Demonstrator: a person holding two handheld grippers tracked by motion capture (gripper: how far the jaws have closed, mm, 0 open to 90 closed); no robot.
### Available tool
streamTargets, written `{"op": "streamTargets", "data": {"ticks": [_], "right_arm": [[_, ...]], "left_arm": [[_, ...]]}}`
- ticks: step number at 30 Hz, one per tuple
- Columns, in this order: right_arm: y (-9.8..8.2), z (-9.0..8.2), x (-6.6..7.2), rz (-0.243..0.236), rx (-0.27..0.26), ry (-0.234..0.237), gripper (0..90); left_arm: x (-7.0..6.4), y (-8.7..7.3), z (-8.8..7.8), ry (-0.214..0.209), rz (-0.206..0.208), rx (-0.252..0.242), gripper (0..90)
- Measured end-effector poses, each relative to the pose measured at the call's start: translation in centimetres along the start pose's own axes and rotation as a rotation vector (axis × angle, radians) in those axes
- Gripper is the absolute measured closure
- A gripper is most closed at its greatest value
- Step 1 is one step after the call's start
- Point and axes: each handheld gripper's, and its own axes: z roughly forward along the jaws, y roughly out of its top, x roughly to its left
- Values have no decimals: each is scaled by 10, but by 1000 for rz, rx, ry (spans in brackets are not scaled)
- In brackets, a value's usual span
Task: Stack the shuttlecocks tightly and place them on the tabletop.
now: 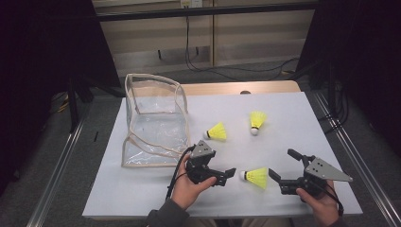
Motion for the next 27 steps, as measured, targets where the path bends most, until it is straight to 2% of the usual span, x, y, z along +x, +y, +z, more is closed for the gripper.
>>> {"op": "streamTargets", "data": {"ticks": [9,11,22,27], "right_arm": [[0,0,0,1,1,2,20],[0,0,0,2,1,2,20],[0,0,0,-1,-1,2,20],[0,0,0,-2,-2,4,20]], "left_arm": [[3,-7,-8,-10,15,0,48],[4,-9,-11,-11,36,8,49],[9,-17,-21,-26,26,4,47],[11,-19,-27,-19,27,1,47]]}}
